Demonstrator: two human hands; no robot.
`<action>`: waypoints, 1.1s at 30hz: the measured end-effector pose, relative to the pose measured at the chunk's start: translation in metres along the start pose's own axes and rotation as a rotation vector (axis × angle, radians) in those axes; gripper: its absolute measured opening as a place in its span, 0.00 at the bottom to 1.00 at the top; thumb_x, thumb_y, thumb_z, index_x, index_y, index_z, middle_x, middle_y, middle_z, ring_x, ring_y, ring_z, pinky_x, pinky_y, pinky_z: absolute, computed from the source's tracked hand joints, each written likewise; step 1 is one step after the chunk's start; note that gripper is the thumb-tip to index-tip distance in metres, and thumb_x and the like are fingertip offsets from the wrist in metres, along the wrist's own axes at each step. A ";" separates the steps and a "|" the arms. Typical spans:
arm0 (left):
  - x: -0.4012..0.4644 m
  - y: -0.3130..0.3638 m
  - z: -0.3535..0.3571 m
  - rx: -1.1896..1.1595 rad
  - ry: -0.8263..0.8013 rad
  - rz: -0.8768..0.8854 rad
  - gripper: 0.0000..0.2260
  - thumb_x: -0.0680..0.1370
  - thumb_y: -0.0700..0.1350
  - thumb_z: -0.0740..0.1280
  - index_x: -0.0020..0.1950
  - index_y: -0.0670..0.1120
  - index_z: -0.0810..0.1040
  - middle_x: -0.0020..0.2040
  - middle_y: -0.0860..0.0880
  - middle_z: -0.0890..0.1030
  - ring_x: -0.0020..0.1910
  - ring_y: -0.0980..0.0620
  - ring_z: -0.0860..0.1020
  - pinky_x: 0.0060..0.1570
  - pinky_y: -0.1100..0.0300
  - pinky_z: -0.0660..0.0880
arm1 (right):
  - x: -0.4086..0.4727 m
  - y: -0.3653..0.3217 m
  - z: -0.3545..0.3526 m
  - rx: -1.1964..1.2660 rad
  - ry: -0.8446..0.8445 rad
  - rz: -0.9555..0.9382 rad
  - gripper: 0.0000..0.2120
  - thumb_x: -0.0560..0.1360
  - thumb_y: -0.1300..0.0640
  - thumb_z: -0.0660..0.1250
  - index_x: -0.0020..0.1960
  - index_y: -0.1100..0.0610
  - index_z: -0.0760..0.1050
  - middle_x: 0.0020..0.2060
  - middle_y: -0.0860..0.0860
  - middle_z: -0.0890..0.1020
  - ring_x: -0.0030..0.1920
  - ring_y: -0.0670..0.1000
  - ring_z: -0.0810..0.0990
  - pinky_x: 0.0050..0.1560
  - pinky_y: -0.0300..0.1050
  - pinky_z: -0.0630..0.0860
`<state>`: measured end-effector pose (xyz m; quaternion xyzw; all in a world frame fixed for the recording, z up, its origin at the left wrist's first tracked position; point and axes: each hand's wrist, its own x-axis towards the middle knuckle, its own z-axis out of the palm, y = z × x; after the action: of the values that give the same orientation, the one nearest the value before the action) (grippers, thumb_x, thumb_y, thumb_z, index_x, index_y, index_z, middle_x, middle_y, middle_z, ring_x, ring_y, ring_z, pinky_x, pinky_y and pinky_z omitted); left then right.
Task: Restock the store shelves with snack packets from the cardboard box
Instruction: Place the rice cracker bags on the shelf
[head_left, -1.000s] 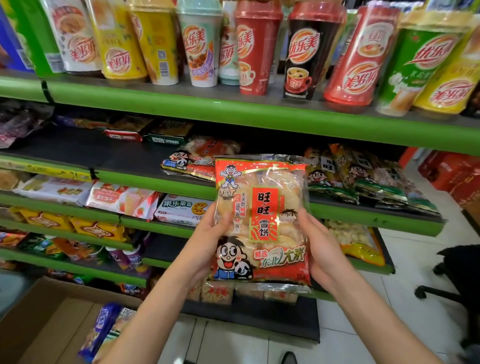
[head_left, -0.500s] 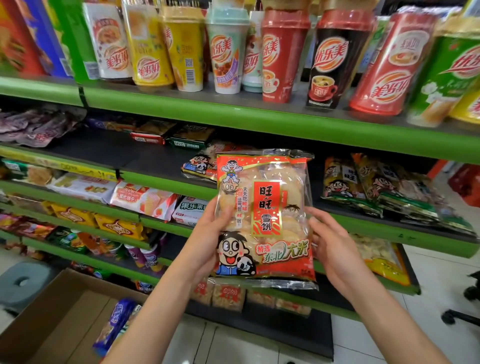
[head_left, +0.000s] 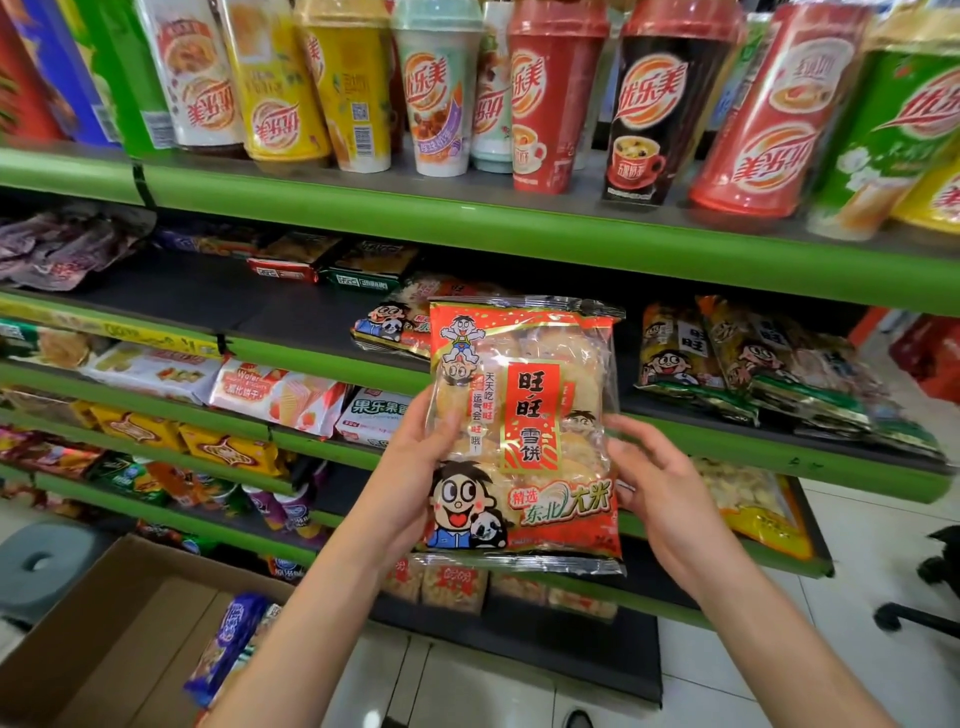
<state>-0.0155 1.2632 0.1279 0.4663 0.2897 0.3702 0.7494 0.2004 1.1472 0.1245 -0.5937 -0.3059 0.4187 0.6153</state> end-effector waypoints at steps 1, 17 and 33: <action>-0.001 0.000 0.000 -0.008 0.002 0.004 0.19 0.78 0.54 0.70 0.68 0.62 0.75 0.65 0.51 0.82 0.64 0.50 0.80 0.56 0.48 0.81 | -0.001 0.000 0.000 0.000 -0.001 -0.003 0.10 0.80 0.56 0.66 0.57 0.44 0.80 0.54 0.50 0.86 0.55 0.51 0.85 0.55 0.51 0.79; -0.026 0.004 0.018 0.169 0.020 0.178 0.20 0.80 0.56 0.66 0.72 0.65 0.68 0.65 0.54 0.81 0.63 0.51 0.81 0.61 0.46 0.78 | -0.027 -0.020 0.022 -0.331 -0.094 -0.130 0.22 0.68 0.35 0.73 0.61 0.28 0.70 0.58 0.32 0.78 0.57 0.34 0.78 0.51 0.39 0.78; -0.014 0.002 0.024 0.366 0.185 0.151 0.11 0.72 0.54 0.73 0.54 0.63 0.80 0.52 0.58 0.83 0.53 0.57 0.81 0.48 0.63 0.77 | -0.014 -0.002 0.009 0.233 -0.109 0.065 0.23 0.65 0.66 0.74 0.60 0.58 0.79 0.55 0.60 0.85 0.53 0.61 0.85 0.43 0.52 0.83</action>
<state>-0.0055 1.2404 0.1410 0.5791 0.3839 0.4077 0.5925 0.1862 1.1390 0.1288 -0.5041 -0.2689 0.5029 0.6486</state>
